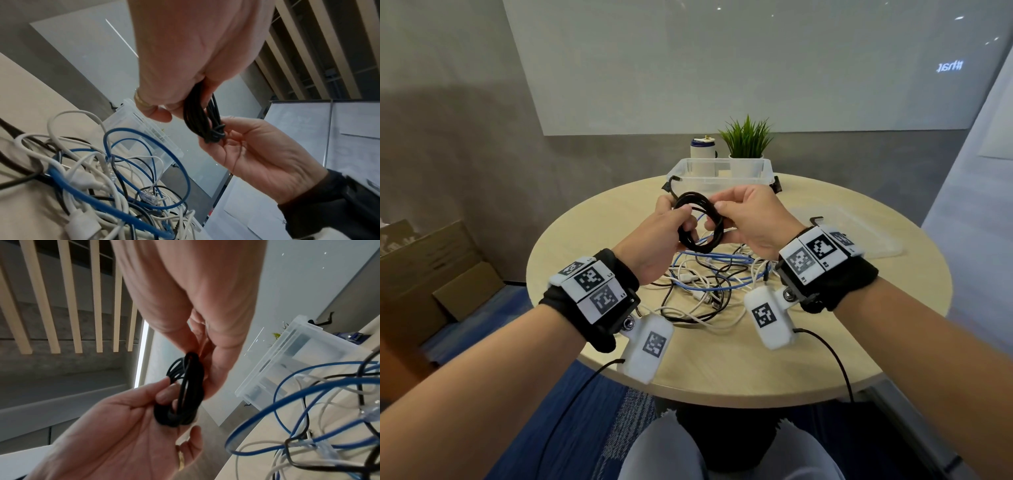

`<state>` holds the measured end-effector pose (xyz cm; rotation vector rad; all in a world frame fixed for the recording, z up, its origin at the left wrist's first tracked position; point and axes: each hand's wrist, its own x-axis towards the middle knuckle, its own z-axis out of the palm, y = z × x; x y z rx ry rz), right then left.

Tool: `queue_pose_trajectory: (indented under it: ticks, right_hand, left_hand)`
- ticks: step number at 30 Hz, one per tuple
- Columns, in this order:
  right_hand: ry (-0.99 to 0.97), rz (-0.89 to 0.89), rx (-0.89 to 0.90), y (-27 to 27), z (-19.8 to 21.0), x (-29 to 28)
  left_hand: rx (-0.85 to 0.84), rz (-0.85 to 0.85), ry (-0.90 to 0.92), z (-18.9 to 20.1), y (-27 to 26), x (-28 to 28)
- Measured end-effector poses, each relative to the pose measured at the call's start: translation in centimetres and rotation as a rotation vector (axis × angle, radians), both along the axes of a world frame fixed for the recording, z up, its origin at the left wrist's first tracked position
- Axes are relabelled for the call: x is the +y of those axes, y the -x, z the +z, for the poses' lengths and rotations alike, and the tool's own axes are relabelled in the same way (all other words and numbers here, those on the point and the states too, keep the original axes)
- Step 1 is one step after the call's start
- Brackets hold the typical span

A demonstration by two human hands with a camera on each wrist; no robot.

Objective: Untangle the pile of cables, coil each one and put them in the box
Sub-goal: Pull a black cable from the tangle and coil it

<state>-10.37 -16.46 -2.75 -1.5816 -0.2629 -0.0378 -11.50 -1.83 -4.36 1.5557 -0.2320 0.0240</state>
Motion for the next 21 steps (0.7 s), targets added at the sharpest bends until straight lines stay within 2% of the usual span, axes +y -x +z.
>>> queue_pose_trajectory:
  ticks: [7,12,16,21]
  right_hand:
    - [0.045,-0.023,-0.024,-0.5,-0.3,0.1]
    - [0.088,-0.044,-0.03,-0.8,-0.6,-0.1]
    - [0.097,-0.053,-0.014,-1.1,-0.9,-0.1]
    - [0.24,0.006,-0.038,-0.9,-1.0,0.2]
  left_hand:
    - [0.086,-0.04,0.174,0.0,-0.1,1.0]
    - [0.002,-0.034,0.078,-0.1,-0.3,1.3]
    - [-0.041,0.051,-0.071,-0.4,-0.6,1.4]
    - [-0.041,0.141,-0.158,-1.0,-1.0,1.3]
